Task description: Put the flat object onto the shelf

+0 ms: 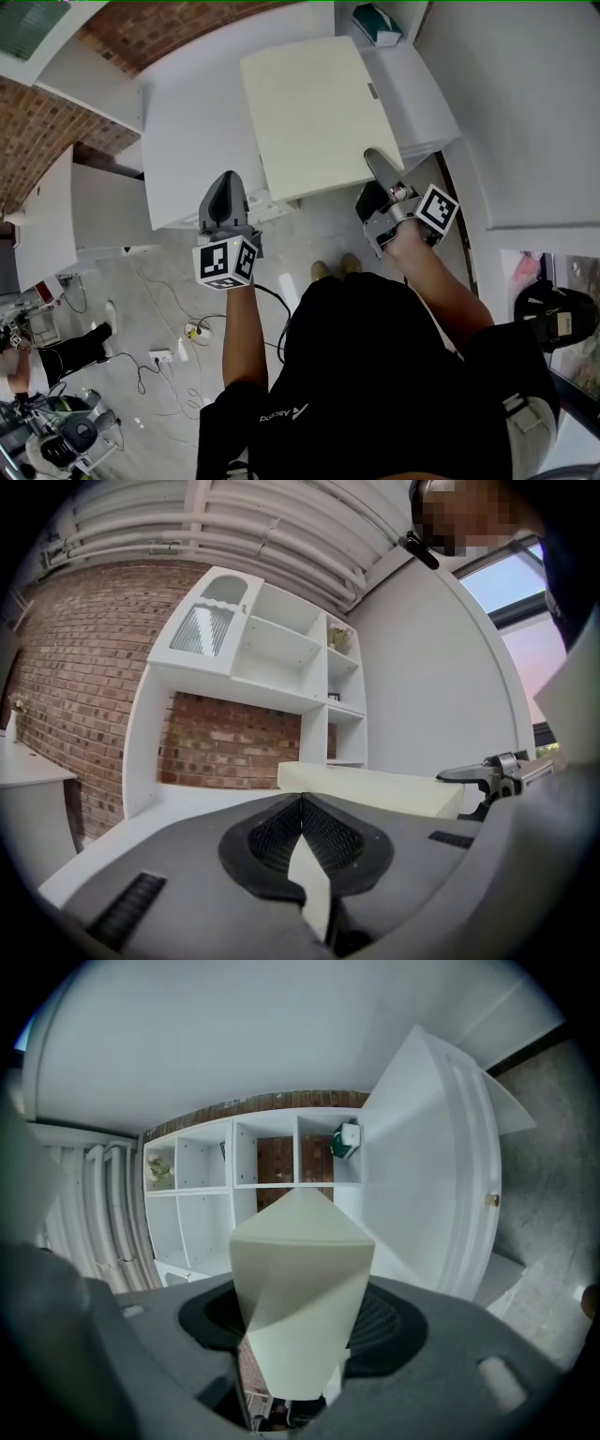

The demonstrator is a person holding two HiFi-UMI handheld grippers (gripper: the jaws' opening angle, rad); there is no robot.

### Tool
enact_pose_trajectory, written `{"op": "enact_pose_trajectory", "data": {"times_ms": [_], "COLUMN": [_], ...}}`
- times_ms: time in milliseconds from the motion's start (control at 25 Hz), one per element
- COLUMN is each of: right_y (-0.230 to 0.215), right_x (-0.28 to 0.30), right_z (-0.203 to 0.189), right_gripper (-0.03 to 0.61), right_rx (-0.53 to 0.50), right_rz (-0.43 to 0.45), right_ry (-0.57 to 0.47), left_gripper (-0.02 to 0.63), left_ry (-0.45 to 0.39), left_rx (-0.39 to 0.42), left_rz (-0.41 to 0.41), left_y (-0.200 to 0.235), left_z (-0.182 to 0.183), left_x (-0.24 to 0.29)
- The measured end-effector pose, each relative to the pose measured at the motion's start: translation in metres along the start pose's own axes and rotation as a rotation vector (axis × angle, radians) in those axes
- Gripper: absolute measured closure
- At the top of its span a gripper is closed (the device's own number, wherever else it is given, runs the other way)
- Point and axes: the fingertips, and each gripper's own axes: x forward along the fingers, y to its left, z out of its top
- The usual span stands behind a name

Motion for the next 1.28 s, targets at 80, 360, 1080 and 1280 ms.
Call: {"op": "enact_pose_trajectory", "data": {"times_ms": [80,360,1080,1280], "right_y": [0.023,0.101,0.255,0.275], "right_x": [0.001,0.01,0.079,0.103], "right_z": [-0.001,-0.009,-0.012,-0.011], "right_gripper": [0.308,0.308,0.308,0.307], "right_rx": [-0.007,-0.01,-0.086,-0.11], "right_rz": [0.017,0.111,0.314,0.333], "right_ry": [0.004,0.007,-0.008,-0.022], "left_gripper": [0.615,0.615,0.615,0.615], "left_ry": [-0.012,-0.029,-0.041,-0.048], "left_rx": [0.002,0.0,-0.036,-0.03], "left_rz": [-0.005,-0.013,-0.057,-0.074], "left_y": [-0.002,-0.003,-0.004,-0.003], "left_z": [0.007,0.017,0.022,0.028], "left_x": [-0.001,-0.005,-0.008,-0.006]}}
